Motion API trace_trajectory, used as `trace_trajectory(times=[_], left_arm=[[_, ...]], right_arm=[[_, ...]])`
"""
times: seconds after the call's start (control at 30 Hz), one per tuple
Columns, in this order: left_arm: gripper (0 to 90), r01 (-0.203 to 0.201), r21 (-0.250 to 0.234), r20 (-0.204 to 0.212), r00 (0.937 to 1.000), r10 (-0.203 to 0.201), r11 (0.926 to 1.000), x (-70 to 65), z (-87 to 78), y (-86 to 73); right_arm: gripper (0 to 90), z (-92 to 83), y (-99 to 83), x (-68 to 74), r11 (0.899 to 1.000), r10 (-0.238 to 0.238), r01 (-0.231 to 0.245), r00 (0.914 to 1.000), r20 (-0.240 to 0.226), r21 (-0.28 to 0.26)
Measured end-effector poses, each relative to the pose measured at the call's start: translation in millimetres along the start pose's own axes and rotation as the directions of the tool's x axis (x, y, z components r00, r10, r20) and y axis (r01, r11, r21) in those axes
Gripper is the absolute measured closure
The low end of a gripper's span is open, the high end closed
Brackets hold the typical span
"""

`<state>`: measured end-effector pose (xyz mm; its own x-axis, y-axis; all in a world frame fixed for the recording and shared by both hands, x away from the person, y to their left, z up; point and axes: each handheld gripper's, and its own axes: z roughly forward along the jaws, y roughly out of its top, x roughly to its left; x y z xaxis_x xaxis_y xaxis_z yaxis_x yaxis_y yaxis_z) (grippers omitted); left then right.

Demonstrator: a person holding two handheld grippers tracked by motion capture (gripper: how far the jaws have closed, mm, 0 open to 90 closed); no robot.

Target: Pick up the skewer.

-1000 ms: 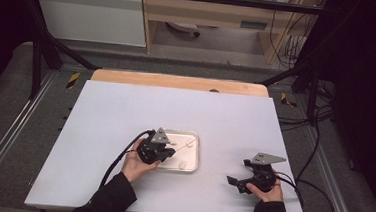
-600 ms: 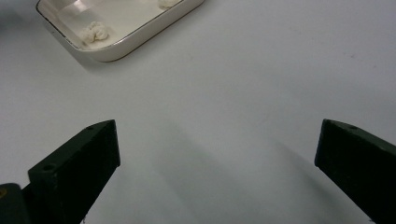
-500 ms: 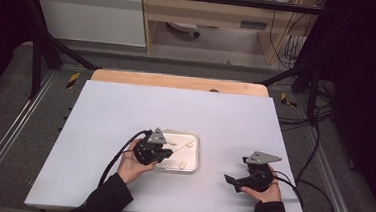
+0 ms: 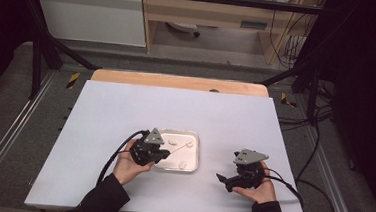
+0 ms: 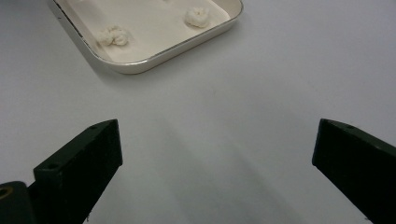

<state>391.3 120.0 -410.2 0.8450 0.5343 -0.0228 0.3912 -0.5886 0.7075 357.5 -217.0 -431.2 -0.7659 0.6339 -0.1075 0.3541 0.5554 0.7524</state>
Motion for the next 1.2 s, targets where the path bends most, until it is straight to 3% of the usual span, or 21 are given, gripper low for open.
trace_trajectory(times=[0.2,0.6,0.8,0.9,1.07,1.2], left_arm=[[88.5,-0.006,0.007,0.004,1.0000,0.006,1.0000,-1.8,-2.0,2.0],[88.5,-0.033,0.011,0.016,0.9993,0.033,0.9994,-9.2,-2.2,15.1],[88.5,-0.056,0.024,0.024,0.9982,0.055,0.9982,-14.5,0.6,20.6],[88.5,-0.069,0.033,0.026,0.9974,0.068,0.9971,-17.8,2.0,24.1],[88.5,-0.101,0.050,0.034,0.9945,0.099,0.9937,-25.5,5.2,33.4],[88.5,-0.117,0.055,0.043,0.9925,0.115,0.9916,-31.2,8.2,37.8]], right_arm=[[2.9,1.8,11.7,8.2,0.997,-0.076,0.076,0.9969,0.021,0.025],[4.3,6.5,27.7,19.7,0.982,-0.188,0.187,0.9810,0.047,0.032],[5.7,7.2,31.1,24.8,0.970,-0.242,0.240,0.9686,0.056,0.048],[7.3,6.4,34.5,28.0,0.960,-0.278,0.275,0.9583,0.067,0.043],[10.8,7.7,39.3,34.6,0.937,-0.350,0.347,0.9329,0.084,0.046],[15.3,9.9,40.4,38.5,0.911,-0.412,0.410,0.9065,0.093,0.043]])
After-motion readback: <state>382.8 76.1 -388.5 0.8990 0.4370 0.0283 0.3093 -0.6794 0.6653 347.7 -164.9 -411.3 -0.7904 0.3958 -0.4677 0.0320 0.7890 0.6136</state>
